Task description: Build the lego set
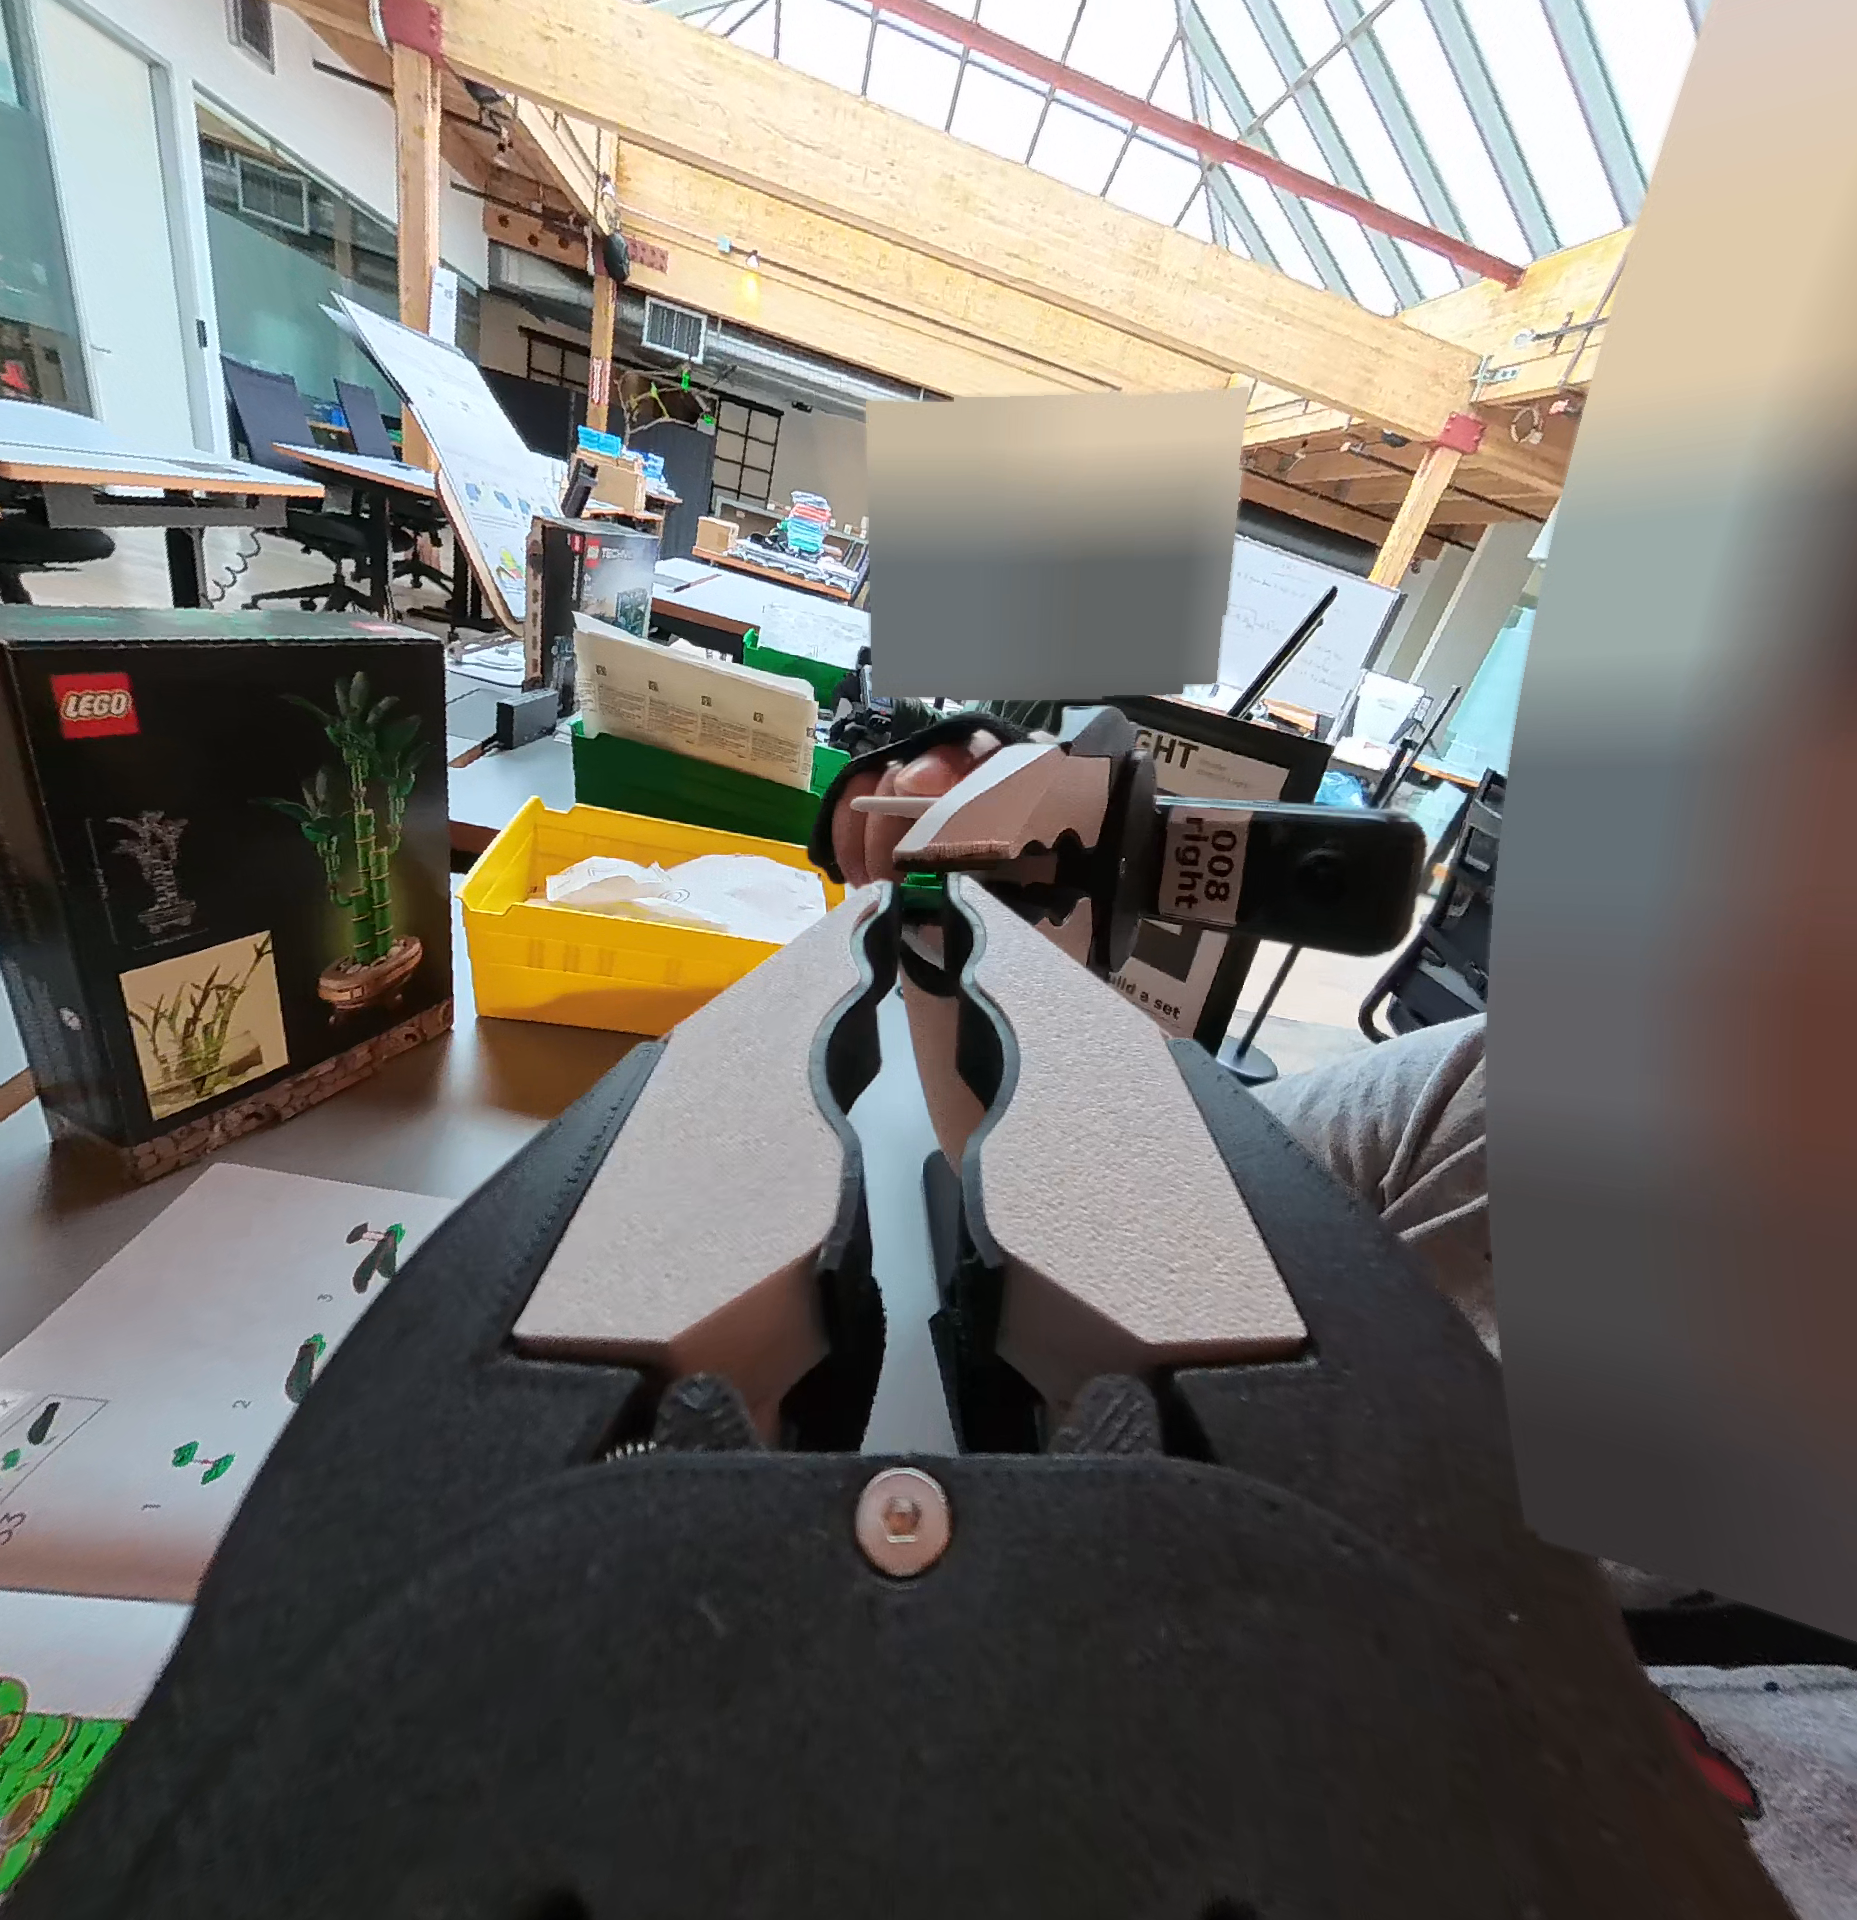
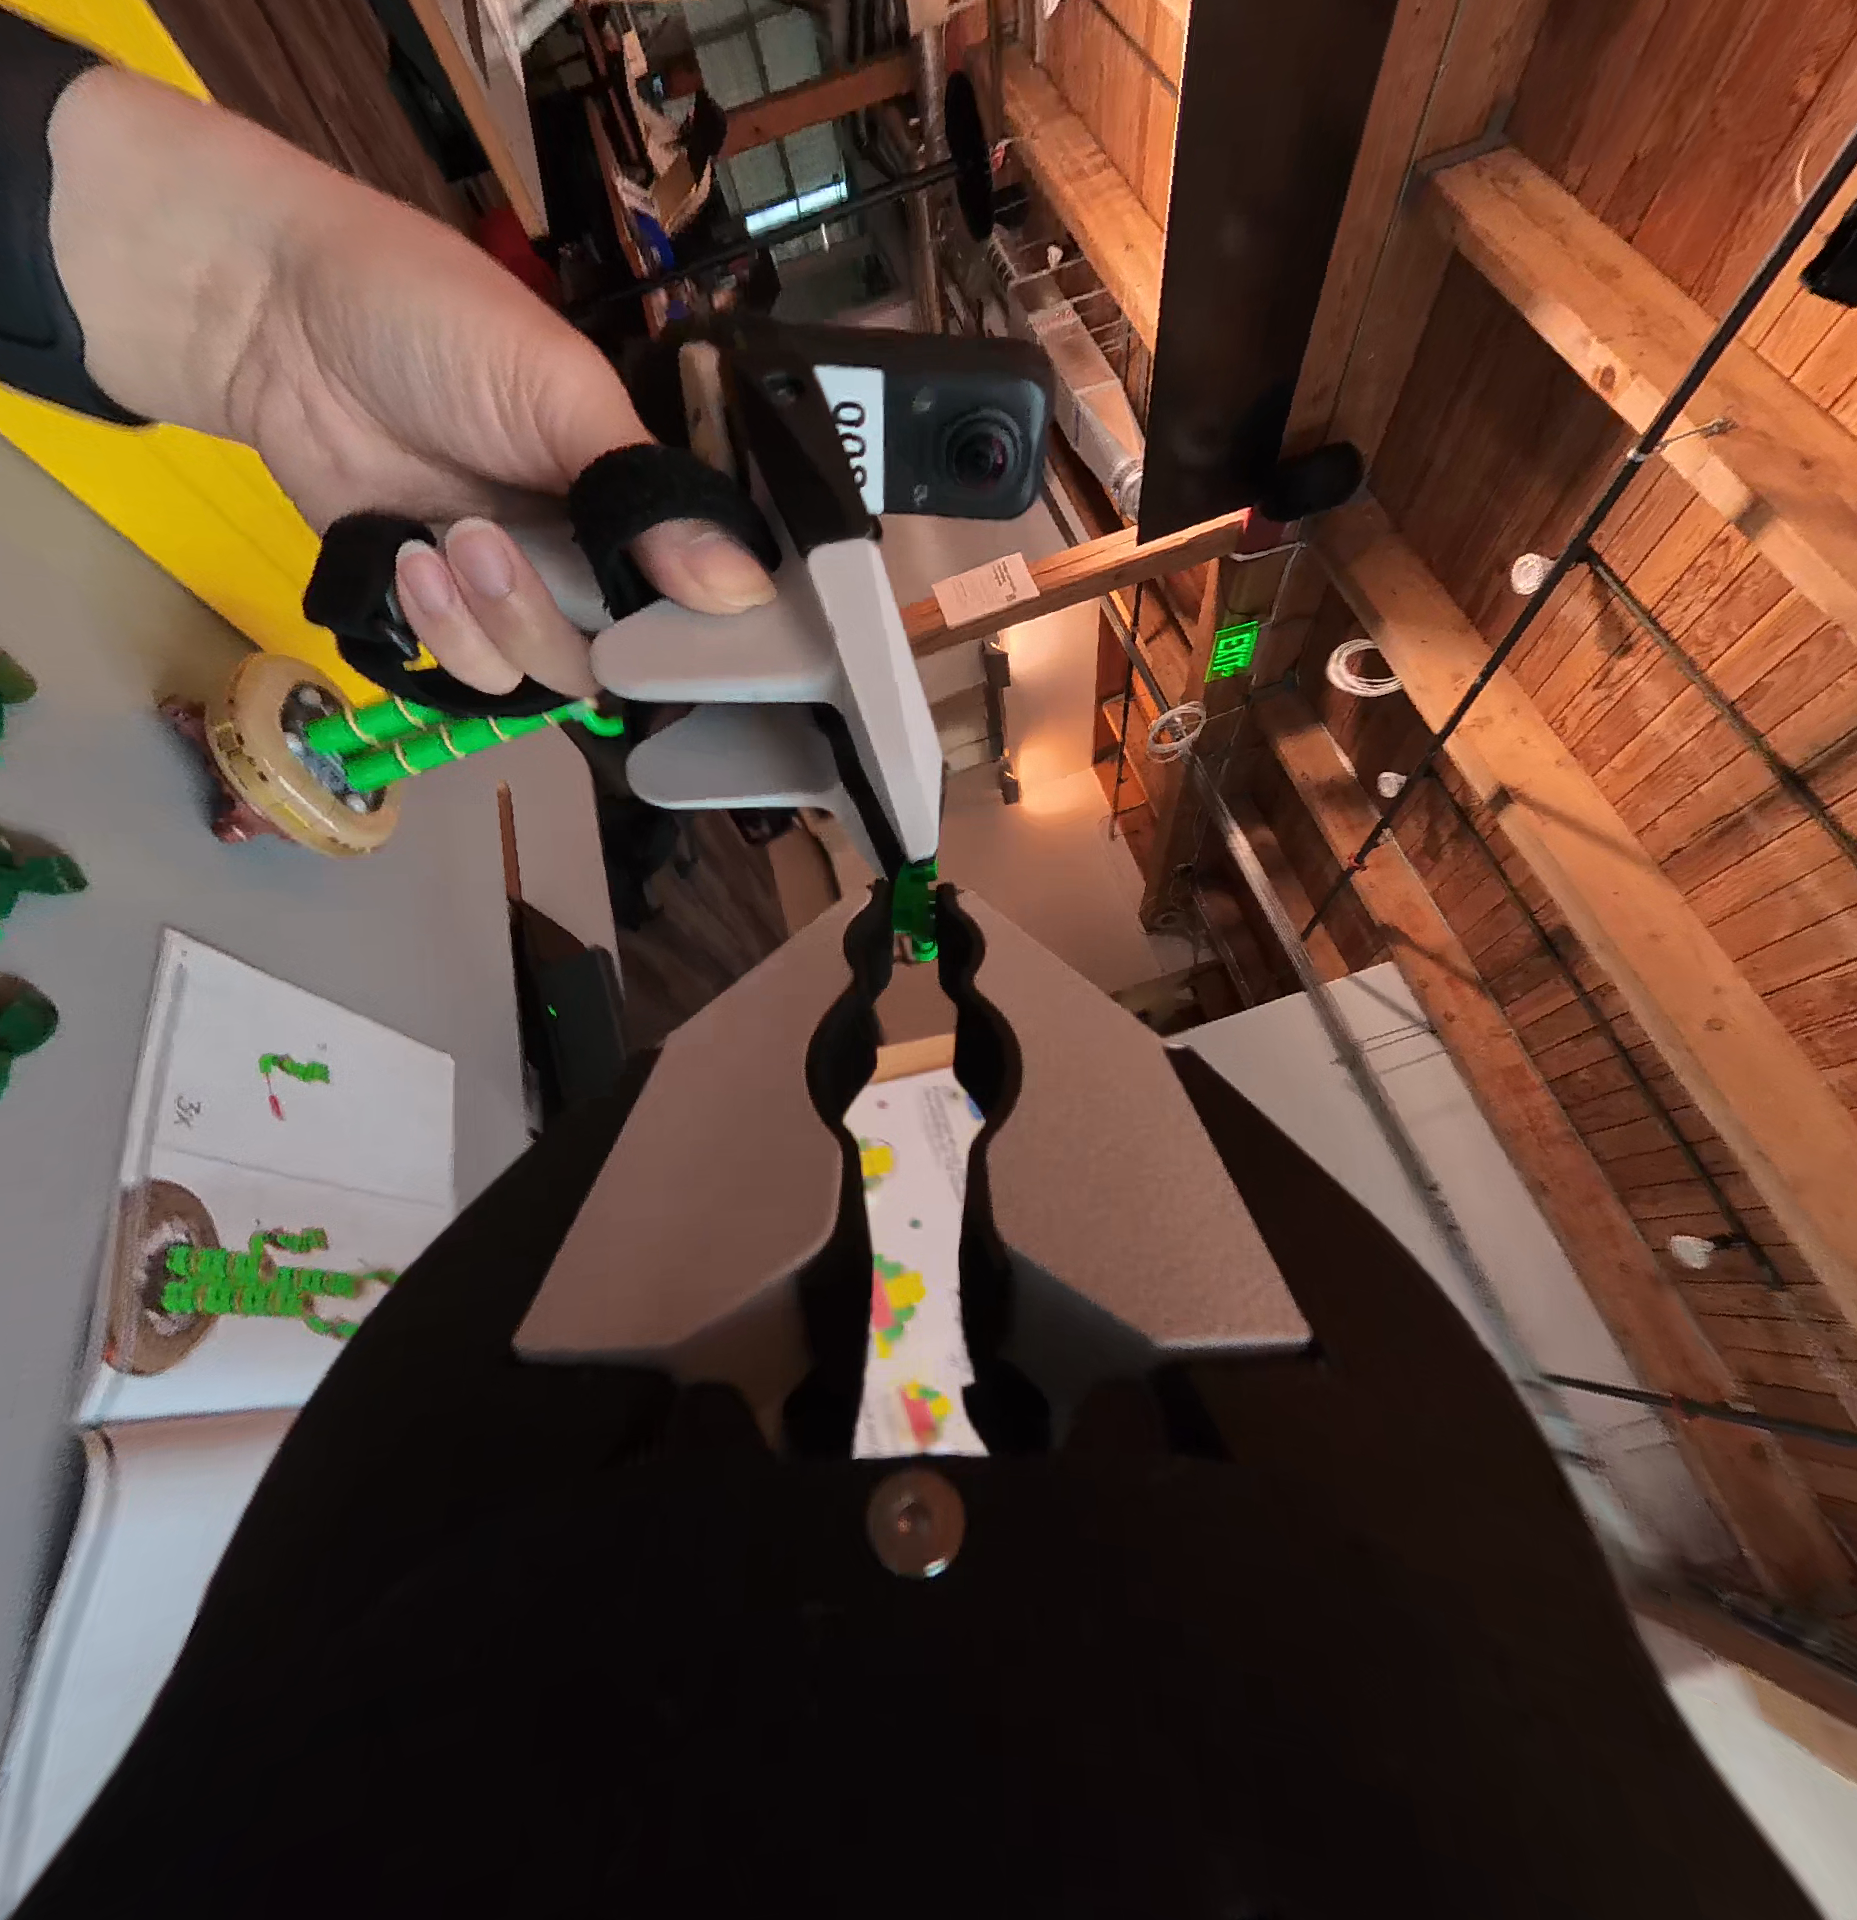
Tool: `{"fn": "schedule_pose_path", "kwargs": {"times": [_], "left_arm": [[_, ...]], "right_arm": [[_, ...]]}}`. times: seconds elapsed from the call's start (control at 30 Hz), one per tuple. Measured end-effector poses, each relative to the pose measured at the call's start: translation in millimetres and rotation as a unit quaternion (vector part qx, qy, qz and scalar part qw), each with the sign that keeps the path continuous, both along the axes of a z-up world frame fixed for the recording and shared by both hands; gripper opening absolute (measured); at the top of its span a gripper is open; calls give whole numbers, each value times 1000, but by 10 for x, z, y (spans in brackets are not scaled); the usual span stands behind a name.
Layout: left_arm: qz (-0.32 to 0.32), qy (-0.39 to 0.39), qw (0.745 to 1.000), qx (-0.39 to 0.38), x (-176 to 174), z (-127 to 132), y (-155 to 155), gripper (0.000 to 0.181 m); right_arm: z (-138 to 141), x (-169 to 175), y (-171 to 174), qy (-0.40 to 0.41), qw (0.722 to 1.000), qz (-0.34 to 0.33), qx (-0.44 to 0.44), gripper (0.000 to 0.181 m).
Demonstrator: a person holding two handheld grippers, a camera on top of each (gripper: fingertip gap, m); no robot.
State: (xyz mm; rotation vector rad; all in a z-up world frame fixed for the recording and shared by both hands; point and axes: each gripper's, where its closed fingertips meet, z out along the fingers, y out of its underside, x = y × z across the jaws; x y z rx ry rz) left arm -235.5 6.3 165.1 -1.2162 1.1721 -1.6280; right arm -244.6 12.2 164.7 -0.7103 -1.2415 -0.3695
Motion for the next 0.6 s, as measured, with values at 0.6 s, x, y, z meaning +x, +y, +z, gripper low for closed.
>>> {"fn": "schedule_pose_path", "kwargs": {"times": [0.6], "left_arm": [[60,9,996,58,4,-49,154,5]], "right_arm": [[-103,52,123,206,777,246,-542,8]]}}
